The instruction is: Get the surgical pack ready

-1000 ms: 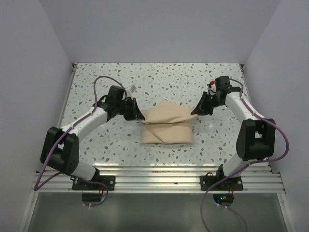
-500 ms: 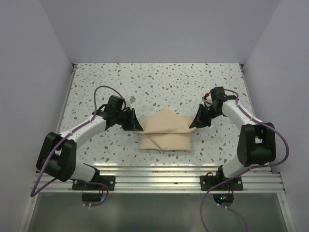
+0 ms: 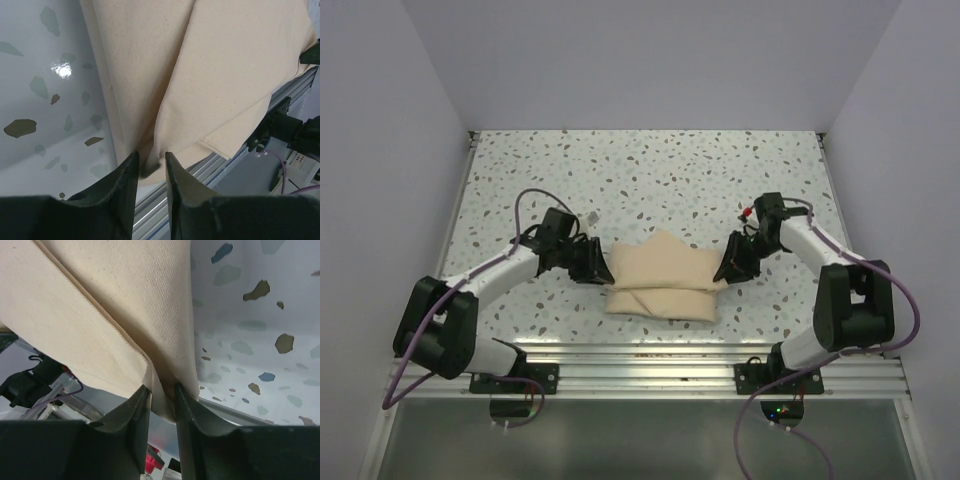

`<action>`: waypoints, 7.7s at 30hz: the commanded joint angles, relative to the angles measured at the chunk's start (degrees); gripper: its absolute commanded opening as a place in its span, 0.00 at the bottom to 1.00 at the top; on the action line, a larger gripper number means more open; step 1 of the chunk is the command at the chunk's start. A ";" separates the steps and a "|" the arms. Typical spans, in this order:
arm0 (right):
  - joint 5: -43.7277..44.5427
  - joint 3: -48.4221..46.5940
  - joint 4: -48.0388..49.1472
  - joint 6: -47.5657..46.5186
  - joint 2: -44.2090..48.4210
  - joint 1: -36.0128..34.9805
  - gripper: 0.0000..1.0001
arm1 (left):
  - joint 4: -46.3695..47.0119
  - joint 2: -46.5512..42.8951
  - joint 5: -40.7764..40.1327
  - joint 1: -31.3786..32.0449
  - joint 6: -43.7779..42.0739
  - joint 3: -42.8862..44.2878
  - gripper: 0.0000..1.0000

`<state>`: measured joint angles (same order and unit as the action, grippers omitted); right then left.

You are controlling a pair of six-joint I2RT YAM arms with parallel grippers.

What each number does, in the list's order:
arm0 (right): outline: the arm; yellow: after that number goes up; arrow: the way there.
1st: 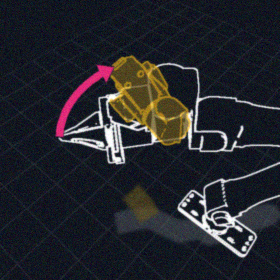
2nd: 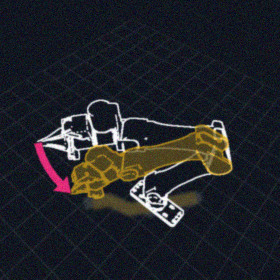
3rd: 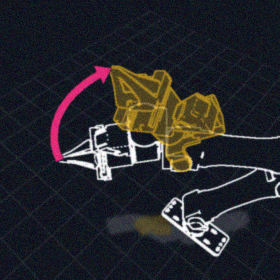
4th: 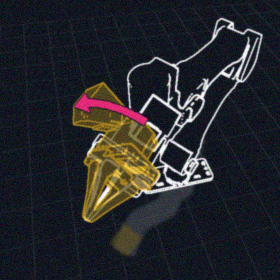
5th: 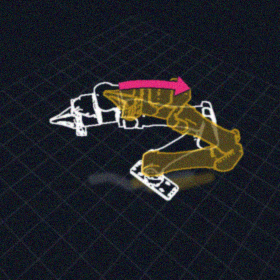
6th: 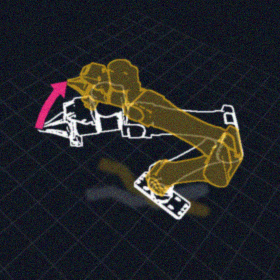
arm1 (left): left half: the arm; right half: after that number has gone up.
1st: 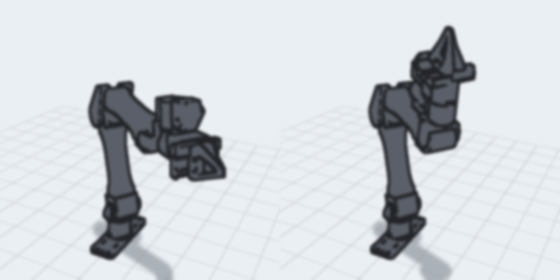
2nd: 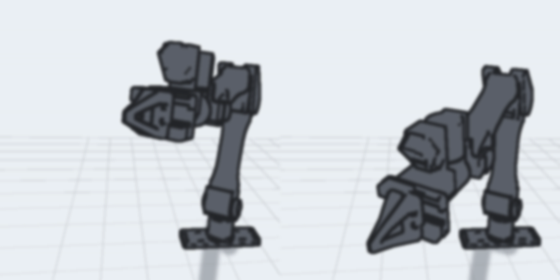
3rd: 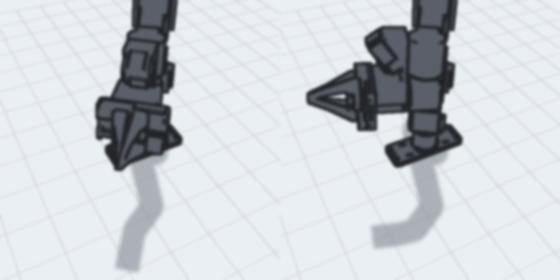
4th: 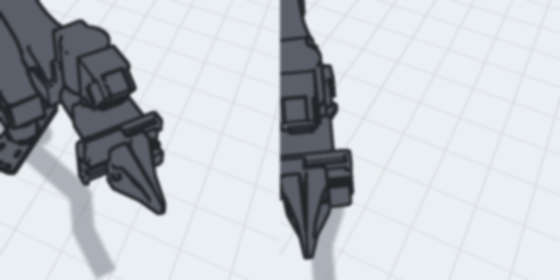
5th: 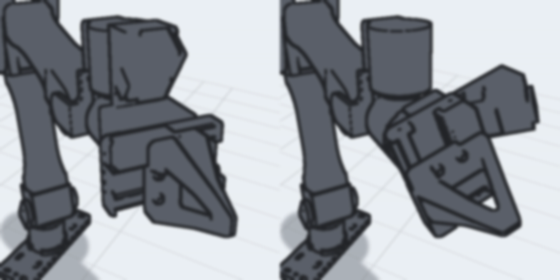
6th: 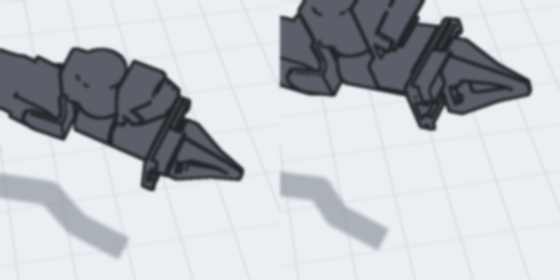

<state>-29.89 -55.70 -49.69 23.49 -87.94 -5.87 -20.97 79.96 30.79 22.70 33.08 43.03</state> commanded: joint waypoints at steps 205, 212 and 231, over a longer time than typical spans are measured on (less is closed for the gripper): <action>-12.39 7.81 37.14 18.45 -17.35 -0.64 0.00 | -19.37 21.92 6.23 29.42 -10.32 38.27 0.41; -7.03 1.48 23.87 9.39 -16.83 1.38 0.00 | -16.91 8.02 -14.32 26.43 -8.12 32.14 0.61; -5.88 3.67 13.92 4.20 -5.05 7.63 0.31 | -22.18 16.97 -53.54 42.95 -11.20 29.75 0.76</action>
<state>-35.48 -52.97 -33.89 28.84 -94.50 1.83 -41.65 95.31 -12.62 63.61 22.98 71.79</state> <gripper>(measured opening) 0.311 0.760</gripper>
